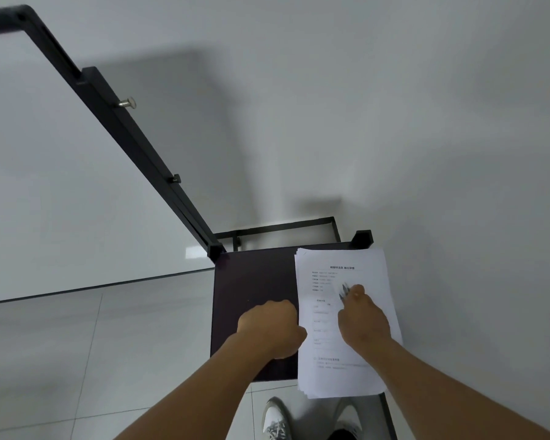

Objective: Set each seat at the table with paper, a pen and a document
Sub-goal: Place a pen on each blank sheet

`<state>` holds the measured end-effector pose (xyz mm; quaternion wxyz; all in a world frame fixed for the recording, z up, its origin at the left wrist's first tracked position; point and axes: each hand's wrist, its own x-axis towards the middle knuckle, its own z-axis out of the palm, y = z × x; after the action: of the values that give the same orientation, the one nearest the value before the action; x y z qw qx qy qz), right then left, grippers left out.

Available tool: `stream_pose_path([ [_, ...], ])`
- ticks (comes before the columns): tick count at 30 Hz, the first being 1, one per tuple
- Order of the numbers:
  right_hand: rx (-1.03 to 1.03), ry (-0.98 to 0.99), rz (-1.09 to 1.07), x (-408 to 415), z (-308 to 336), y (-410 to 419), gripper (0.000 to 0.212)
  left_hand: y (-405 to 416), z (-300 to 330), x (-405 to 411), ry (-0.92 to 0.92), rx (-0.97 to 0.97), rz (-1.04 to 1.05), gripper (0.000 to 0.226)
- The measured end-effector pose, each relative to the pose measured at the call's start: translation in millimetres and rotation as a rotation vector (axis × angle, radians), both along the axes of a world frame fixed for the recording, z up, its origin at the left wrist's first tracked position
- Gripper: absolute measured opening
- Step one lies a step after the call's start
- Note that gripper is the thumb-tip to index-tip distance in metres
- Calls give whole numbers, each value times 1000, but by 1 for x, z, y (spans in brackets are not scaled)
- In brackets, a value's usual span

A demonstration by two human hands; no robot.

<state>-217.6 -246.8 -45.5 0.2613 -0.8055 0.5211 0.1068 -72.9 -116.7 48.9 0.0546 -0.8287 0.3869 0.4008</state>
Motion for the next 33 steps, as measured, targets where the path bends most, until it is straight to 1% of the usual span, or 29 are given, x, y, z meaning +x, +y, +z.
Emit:
stream_pose_path([
  [6, 38, -180, 52, 22, 55, -8, 11, 0, 46, 16, -52, -75, 35, 27],
  [13, -47, -483, 99, 74, 176, 6, 14, 24, 133, 39, -157, -196, 114, 31],
  [17, -70, -649, 160, 96, 244, 27, 13, 47, 178, 49, -275, -252, 158, 24],
  [20, -78, -793, 227, 109, 295, 48, 14, 73, 215, 60, -365, -302, 242, 23],
  [22, -24, -899, 277, 118, 323, 62, 14, 93, 238, 66, -423, -339, 316, 24],
  [24, 92, -1004, 344, 127, 347, 79, 14, 116, 259, 66, -482, -370, 390, 28],
  [28, 252, -1136, 474, 146, 386, 120, 14, 161, 292, 61, -595, -358, 477, 35],
  [31, 323, -1186, 609, 161, 404, 159, 16, 201, 314, 55, -681, -322, 581, 32],
  [33, 357, -1182, 710, 172, 411, 186, 17, 231, 326, 49, -716, -301, 670, 31],
])
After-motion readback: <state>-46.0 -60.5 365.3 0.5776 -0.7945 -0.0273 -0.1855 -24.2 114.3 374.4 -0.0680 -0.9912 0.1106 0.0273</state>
